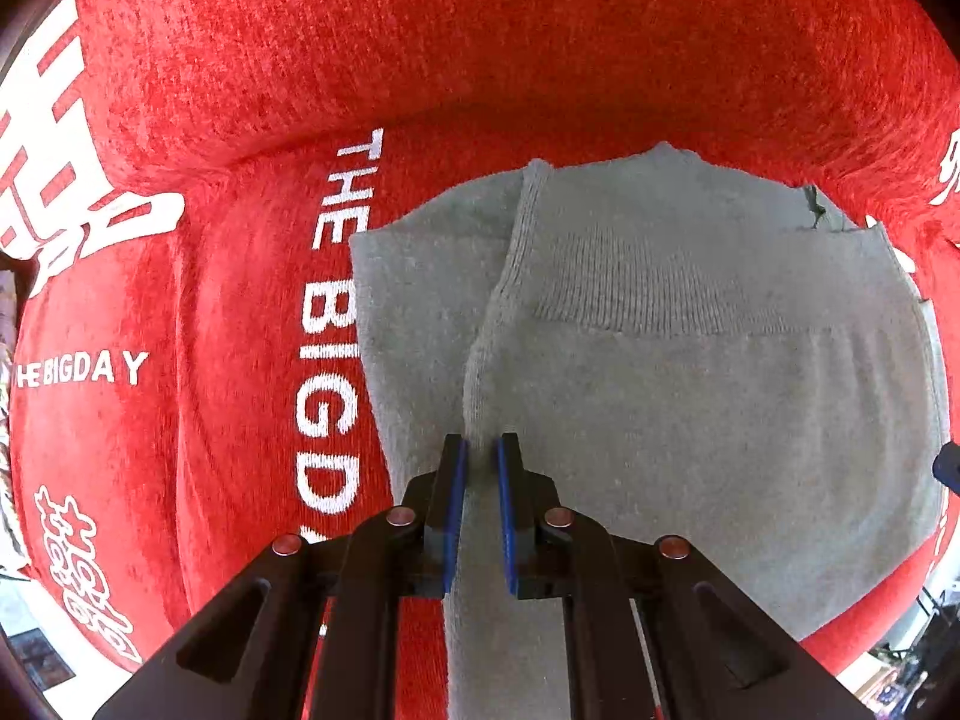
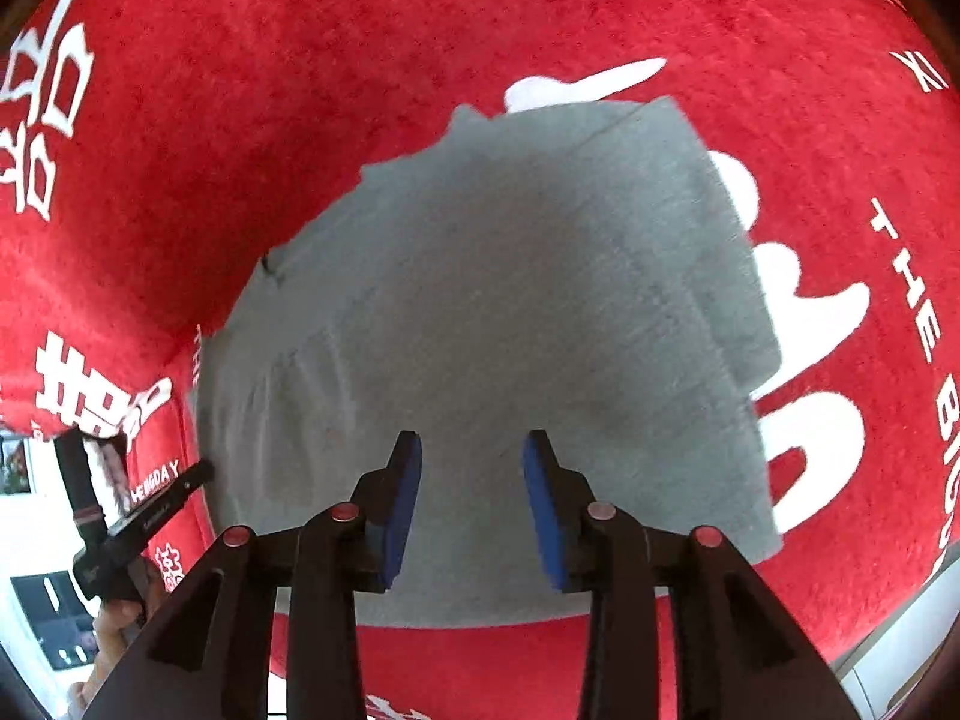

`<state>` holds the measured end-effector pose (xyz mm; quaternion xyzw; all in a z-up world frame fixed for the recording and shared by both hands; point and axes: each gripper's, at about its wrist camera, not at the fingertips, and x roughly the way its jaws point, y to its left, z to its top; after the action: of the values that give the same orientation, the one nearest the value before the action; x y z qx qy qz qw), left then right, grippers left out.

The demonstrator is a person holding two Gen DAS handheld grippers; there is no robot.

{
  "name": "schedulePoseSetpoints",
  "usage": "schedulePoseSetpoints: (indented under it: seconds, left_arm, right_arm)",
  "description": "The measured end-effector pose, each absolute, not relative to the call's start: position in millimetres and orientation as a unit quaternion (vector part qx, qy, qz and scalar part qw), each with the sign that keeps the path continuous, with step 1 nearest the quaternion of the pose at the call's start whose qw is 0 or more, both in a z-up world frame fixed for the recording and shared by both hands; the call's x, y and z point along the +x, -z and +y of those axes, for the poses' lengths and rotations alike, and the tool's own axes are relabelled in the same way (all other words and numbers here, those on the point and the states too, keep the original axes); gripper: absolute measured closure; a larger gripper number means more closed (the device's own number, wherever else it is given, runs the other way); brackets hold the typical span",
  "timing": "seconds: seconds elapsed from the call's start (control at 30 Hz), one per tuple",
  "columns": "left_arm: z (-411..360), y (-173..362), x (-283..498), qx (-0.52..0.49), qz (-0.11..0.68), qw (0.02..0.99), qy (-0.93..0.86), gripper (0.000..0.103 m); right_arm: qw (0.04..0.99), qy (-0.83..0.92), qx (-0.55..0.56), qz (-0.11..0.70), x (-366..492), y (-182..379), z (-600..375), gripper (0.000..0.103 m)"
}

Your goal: Fold small clothes

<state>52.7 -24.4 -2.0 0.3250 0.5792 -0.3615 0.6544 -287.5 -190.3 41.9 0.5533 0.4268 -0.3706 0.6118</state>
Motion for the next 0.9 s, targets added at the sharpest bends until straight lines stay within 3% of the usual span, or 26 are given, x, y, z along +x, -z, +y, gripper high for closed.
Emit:
schedulePoseSetpoints:
  seconds: [0.1, 0.33, 0.37, 0.43, 0.47, 0.6, 0.83, 0.9]
  left_arm:
    - [-19.3, 2.2, 50.1, 0.325, 0.585, 0.654, 0.354, 0.091]
    - [-9.3, 1.5, 48.4, 0.325, 0.588, 0.656, 0.344, 0.089]
    - [-7.5, 2.8, 48.1, 0.328, 0.592, 0.654, 0.339, 0.081]
    - [-2.1, 2.3, 48.9, 0.321, 0.598, 0.655, 0.333, 0.004]
    - [1.8, -1.1, 48.8, 0.316, 0.592, 0.664, 0.328, 0.0]
    - [9.0, -8.6, 46.4, 0.321, 0.576, 0.677, 0.328, 0.0]
    - [20.1, -8.6, 56.3, 0.314, 0.583, 0.689, 0.293, 0.0]
    - [21.3, -5.4, 59.4, 0.313, 0.591, 0.685, 0.29, 0.0]
  right_arm:
    - [0.611, 0.366, 0.558, 0.426, -280.2, -38.1, -188.4, 0.057]
    - [0.612, 0.348, 0.559, 0.438, -264.1, -34.4, -179.3, 0.056]
    - [0.613, 0.346, 0.558, 0.44, -262.0, -34.2, -177.0, 0.056]
    - [0.613, 0.34, 0.56, 0.442, -256.8, -33.1, -172.9, 0.056]
    - [0.613, 0.337, 0.561, 0.443, -253.8, -31.8, -172.6, 0.056]
    - [0.617, 0.326, 0.562, 0.445, -242.4, -31.8, -165.4, 0.055]
    - [0.626, 0.303, 0.558, 0.452, -221.1, -31.7, -149.1, 0.036]
    - [0.627, 0.295, 0.561, 0.453, -215.8, -30.9, -143.5, 0.035]
